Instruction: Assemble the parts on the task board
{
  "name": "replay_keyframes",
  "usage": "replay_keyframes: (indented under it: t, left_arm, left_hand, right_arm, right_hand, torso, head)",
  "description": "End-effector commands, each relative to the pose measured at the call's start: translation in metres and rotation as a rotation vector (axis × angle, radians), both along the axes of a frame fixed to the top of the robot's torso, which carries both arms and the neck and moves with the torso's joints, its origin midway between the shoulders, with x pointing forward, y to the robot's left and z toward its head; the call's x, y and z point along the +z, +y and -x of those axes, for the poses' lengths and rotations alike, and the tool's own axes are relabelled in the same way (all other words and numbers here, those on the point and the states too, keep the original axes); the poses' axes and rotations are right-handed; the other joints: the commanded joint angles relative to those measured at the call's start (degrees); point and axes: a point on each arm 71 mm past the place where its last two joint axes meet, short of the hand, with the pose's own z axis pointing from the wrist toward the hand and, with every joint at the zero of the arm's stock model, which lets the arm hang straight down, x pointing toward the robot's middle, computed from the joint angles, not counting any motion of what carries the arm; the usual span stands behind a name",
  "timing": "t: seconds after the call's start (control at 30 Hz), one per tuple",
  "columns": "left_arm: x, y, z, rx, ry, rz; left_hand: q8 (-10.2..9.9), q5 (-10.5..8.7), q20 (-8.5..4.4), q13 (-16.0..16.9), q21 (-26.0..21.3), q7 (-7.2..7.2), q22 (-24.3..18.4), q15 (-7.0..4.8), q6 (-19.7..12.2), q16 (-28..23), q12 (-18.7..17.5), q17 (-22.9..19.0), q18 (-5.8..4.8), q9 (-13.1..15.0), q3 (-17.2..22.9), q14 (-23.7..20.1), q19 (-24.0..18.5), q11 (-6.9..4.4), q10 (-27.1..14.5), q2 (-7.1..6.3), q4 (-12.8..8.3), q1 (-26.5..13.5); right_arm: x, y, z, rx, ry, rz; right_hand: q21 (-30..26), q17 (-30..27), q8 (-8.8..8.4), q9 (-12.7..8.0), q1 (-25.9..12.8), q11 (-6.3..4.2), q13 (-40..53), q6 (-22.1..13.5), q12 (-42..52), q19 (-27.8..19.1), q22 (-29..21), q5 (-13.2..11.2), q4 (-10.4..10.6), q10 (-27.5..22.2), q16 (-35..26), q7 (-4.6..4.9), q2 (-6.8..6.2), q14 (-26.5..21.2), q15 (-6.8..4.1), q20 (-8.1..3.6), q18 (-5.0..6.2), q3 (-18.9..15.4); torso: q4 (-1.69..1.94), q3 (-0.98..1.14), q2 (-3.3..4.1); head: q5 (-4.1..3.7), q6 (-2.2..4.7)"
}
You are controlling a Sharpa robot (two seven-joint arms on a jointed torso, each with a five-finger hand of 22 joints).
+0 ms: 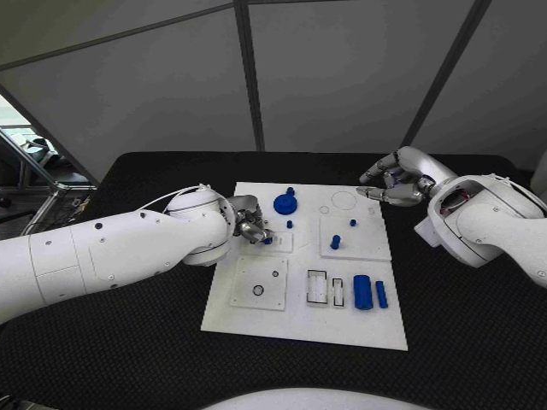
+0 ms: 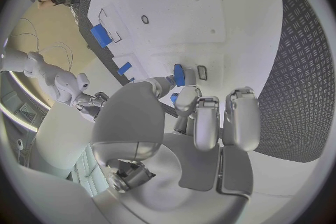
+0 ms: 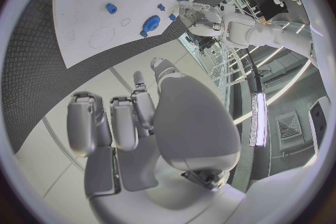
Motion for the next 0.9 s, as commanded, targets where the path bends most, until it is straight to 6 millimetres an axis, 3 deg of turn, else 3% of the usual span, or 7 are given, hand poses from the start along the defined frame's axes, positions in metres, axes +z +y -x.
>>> replay_keyframes:
  t: [0.03, 0.9]
  left_arm:
    - [-0.0018, 0.0014, 0.0, 0.013, 0.003, -0.018]
    - [0.0042, -0.0011, 0.0036, 0.031, -0.06, 0.03]
  left_hand:
    - [0.4, 0.06, 0.08, 0.14, 0.23, -0.5, 3.87, -0.31, -0.05, 0.37, 0.34, 11.56, -0.76, -0.03, 9.11, 5.02, 0.47, -0.08, 0.51, 0.26, -8.81, -0.23]
    - [1.01, 0.1, -0.02, 0.99, 0.95, -0.64, 5.13, -0.43, 0.05, 0.39, 1.05, 11.6, -1.05, 0.42, 10.66, 5.04, 1.35, -0.23, 1.25, 0.08, -9.62, -0.99]
  right_arm:
    - [0.0015, 0.0014, 0.0002, 0.013, -0.006, 0.002]
    - [0.0012, 0.0007, -0.0008, 0.012, -0.006, 0.004]
  right_hand:
    - [-0.23, 5.29, -0.38, -0.07, -0.67, -0.17, 0.06, 0.23, -0.1, -0.22, 6.7, -0.12, 0.26, 0.02, -0.24, -0.05, -0.05, 3.94, -0.37, 0.04, 1.05, 0.01]
    - [-0.27, 5.22, -0.36, -0.06, -0.78, -0.22, 0.02, 0.27, -0.11, -0.21, 6.68, 0.55, 0.36, 0.0, -0.32, -0.1, 0.09, 3.94, -0.41, 0.02, 1.06, -0.06]
  torso:
    - [0.02, 0.03, -0.03]
    - [0.05, -0.02, -0.04]
  head:
    - [0.0, -0.04]
    - [-0.05, -0.41]
